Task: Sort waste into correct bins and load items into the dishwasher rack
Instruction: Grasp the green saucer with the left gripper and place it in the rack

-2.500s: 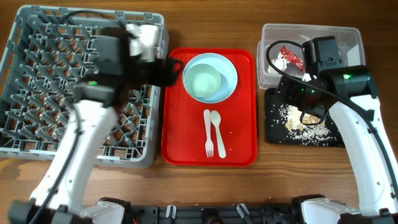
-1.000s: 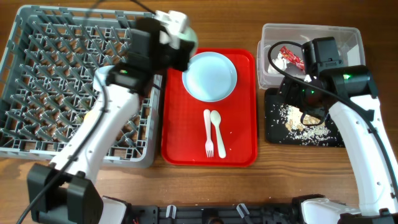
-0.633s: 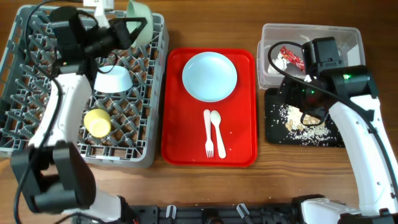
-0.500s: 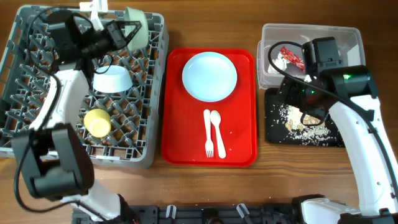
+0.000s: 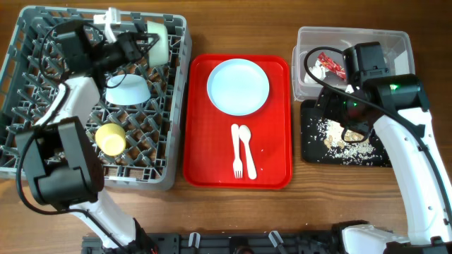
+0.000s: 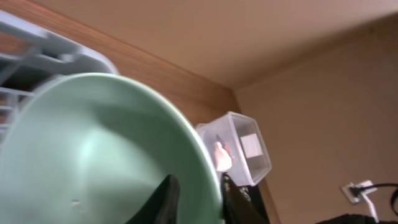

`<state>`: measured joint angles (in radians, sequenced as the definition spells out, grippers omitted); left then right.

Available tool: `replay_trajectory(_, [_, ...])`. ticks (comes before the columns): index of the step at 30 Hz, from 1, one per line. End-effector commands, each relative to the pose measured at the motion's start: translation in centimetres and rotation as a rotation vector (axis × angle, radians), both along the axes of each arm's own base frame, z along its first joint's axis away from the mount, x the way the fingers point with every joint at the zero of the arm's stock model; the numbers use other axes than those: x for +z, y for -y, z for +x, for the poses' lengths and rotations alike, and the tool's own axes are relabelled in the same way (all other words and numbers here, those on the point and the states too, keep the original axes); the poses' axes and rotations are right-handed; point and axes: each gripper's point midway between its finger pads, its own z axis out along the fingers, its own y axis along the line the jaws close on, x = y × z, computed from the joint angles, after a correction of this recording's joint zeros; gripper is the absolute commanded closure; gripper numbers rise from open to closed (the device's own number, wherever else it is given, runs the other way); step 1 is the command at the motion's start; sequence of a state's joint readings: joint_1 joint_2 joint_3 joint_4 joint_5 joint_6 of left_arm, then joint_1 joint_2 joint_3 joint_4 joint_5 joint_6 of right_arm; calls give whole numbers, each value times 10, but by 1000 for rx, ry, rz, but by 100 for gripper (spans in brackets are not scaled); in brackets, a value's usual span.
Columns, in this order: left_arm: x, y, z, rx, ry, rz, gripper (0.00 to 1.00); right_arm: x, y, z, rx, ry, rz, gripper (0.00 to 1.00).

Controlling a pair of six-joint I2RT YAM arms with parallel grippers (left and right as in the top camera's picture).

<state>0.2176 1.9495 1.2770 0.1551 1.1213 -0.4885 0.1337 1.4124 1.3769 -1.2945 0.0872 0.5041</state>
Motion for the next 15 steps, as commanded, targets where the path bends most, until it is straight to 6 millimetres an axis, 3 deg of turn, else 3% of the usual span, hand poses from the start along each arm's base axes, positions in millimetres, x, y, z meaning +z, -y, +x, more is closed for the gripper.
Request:
replay_trajectory(1, [-12, -38, 5, 82, -33, -2, 59, 0, 1, -1, 4, -1, -4, 11])
replay_trajectory(3, [-14, -54, 4, 113, -47, -7, 53, 0, 1, -1, 4, -2, -4, 11])
replay_trajectory(5, [-17, -72, 2, 150, -65, -13, 54, 0, 1, -1, 4, -3, -4, 11])
replay_trajectory(7, [-16, -82, 1, 166, -63, -18, 41, 0, 1, -1, 4, -3, -4, 11])
replay_trajectory(10, [-14, -98, -2, 190, -59, -26, 0, 0, 1, -1, 4, -3, -4, 11])
replay_trajectory(15, [0, -128, -9, 250, -34, -21, 0, 0, 1, -2, 4, -4, -4, 11])
